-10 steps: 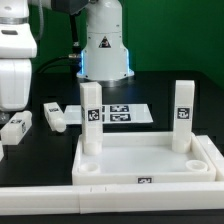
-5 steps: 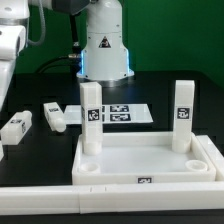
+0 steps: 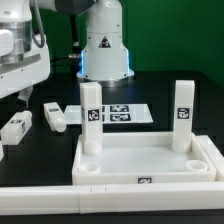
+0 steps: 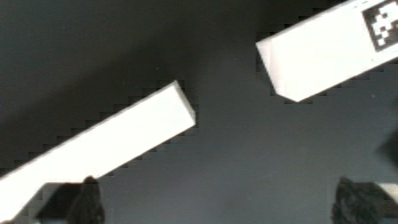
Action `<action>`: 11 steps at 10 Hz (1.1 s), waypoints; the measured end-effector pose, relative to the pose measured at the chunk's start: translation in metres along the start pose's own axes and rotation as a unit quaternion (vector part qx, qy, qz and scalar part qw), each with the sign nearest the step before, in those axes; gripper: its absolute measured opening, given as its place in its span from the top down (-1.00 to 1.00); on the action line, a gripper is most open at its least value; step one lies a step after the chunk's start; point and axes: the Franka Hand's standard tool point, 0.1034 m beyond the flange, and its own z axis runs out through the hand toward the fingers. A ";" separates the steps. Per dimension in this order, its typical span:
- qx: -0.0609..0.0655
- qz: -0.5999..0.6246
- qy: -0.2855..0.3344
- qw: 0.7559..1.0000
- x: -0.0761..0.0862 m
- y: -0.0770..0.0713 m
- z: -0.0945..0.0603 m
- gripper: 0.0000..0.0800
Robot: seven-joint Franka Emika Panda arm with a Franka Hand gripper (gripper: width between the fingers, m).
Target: Assemble desk
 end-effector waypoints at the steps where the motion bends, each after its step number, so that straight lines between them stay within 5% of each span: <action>1: 0.006 0.066 0.006 0.998 -0.001 -0.002 0.001 -0.62; 3: 0.038 0.268 0.021 0.963 -0.005 -0.011 0.010 -0.62; 4: 0.035 0.280 0.028 0.959 -0.003 -0.008 0.007 -0.62; 5: 0.017 0.283 0.042 0.958 0.004 -0.006 0.003 -0.62; 7: 0.028 0.347 0.042 0.936 0.007 -0.010 0.006 -0.62; 8: 0.045 0.392 0.042 0.918 0.005 -0.013 0.009 -0.62; 10: 0.107 0.464 0.014 0.879 -0.004 -0.022 0.017 -0.62; 11: 0.117 0.462 0.010 0.879 -0.001 -0.017 0.015 -0.62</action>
Offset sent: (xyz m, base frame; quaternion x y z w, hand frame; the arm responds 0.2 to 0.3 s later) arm -0.0072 -0.0066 -0.0085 0.1021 -0.0092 0.3069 0.9462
